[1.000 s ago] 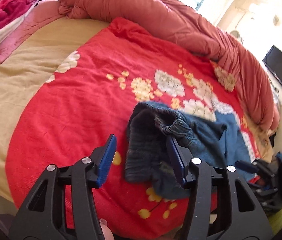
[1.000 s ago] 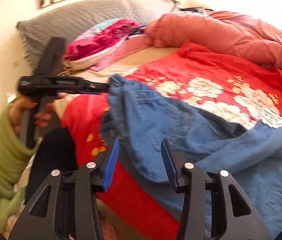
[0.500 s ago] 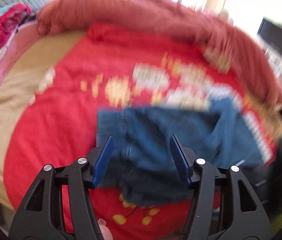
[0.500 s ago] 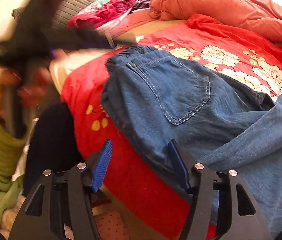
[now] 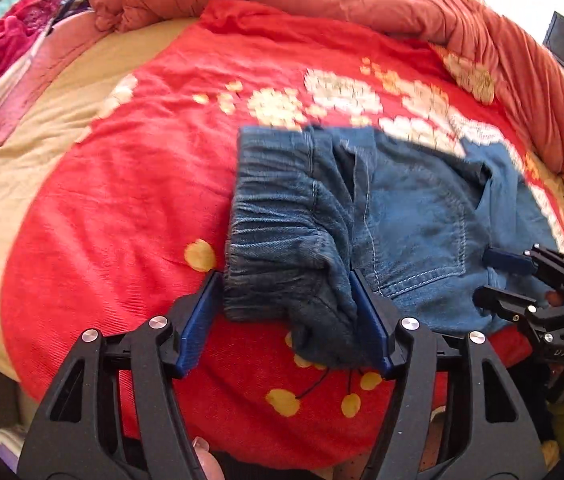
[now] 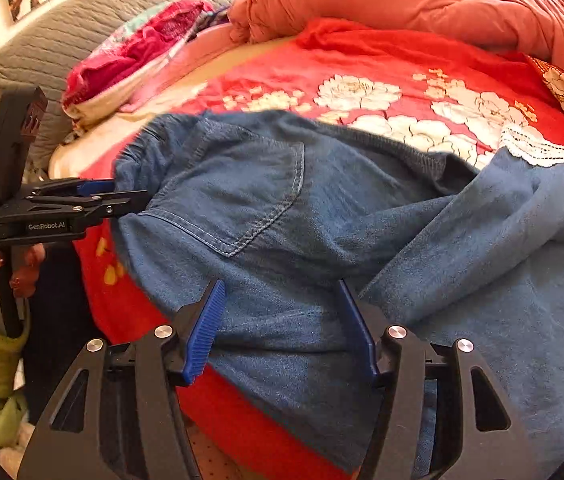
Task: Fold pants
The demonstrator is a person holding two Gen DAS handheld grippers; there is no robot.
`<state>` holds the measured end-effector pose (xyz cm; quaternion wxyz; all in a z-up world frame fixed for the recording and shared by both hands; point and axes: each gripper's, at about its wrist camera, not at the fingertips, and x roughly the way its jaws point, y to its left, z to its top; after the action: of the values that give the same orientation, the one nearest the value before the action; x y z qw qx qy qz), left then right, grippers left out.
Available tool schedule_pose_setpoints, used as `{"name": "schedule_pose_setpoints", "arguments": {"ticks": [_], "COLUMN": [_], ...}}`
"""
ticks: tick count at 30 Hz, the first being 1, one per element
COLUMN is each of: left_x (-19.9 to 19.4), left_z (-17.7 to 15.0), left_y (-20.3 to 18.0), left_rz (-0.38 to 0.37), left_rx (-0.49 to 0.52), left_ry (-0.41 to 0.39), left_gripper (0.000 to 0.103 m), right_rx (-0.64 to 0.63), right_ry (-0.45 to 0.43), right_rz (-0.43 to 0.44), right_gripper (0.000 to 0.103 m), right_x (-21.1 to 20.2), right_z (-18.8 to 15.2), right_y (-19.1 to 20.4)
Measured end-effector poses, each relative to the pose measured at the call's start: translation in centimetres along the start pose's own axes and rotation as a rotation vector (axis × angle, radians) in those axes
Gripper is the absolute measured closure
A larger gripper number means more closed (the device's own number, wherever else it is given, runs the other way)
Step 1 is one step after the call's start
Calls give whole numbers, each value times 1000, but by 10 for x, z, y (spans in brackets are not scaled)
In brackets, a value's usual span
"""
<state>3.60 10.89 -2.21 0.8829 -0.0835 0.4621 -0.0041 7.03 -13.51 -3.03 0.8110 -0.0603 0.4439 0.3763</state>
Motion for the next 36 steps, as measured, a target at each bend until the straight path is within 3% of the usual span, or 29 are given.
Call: {"name": "schedule_pose_setpoints", "arguments": {"ticks": [3,5,10,15,19,22,25,28,34,36], "left_x": [-34,-53,-72,-42,-5,24,51,64,75,74], "left_z": [6,12,29,34,29,26,26,23,14,15], "left_y": [2,0,-24,-78,-123,-151,-172,-189,-197,-192], "left_rz": [48,76,2,-156,-275,-322,-309,-302,-419,-454], "left_rx": [4,16,55,142,214,254,292,324,345,333], "left_ry": [-83,-136,-192,-108,12,94,144,150,129,123], "left_gripper": [46,46,46,46,47,60,67,80,81,81], "right_rx": [31,60,151,238,264,264,239,221,181,191], "right_ry": [-79,-131,-181,-217,-240,-242,-226,-197,-76,-25], "right_rz": [19,-20,-120,-178,-213,-224,-248,-259,-299,-354], "right_gripper": [47,47,43,39,38,37,37,37,37,37], "right_x": [-29,-48,-71,-86,-97,-101,-99,-87,-30,-8], "right_z": [4,8,5,-2,-4,2,15,34,80,94], "right_y": [-10,-23,-56,-91,-105,-113,-121,-129,-145,-154]}}
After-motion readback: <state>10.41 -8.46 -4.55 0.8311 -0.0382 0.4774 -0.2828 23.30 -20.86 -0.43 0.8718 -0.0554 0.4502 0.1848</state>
